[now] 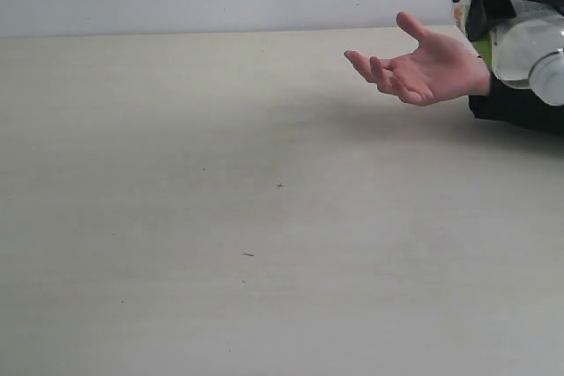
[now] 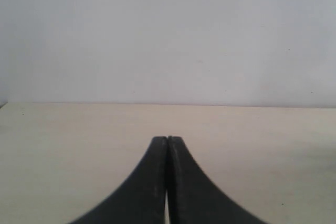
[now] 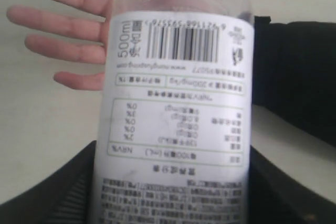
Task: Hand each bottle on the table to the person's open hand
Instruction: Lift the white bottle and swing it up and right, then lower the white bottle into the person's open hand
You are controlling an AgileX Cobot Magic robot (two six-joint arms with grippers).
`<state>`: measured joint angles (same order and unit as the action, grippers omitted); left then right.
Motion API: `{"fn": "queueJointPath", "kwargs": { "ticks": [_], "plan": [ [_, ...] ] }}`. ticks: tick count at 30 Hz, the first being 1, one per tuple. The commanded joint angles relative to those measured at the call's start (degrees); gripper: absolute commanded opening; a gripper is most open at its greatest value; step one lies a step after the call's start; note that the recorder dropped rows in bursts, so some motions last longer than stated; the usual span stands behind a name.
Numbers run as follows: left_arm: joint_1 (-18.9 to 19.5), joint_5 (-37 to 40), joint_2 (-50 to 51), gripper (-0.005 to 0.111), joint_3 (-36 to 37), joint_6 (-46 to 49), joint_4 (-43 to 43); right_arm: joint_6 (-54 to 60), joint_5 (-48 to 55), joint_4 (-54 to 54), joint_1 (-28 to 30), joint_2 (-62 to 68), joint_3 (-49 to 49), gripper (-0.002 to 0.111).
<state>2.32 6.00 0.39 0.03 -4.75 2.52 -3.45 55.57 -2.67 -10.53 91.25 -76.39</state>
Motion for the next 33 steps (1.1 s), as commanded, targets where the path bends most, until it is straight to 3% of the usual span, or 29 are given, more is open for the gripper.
{"fn": "queueJointPath", "kwargs": {
  "ticks": [1, 14, 28, 33],
  "plan": [
    [-0.15, -0.25, -0.39, 0.0, -0.03, 0.04, -0.15, 3.45, -3.01, 3.29, 1.54, -1.5, 2.78, 0.0],
    [-0.15, -0.25, -0.39, 0.0, -0.03, 0.04, -0.15, 8.46, -1.74, 9.88, 1.54, 0.08, -12.71, 0.0],
    [-0.15, -0.25, -0.39, 0.0, -0.03, 0.04, -0.15, 9.84, -11.45, 11.96, 1.54, 26.64, -11.28, 0.0],
    [-0.15, -0.25, -0.39, 0.0, -0.03, 0.04, -0.15, 9.71, -12.62, 12.07, 1.54, 29.46, -11.28, 0.0]
  ]
}}
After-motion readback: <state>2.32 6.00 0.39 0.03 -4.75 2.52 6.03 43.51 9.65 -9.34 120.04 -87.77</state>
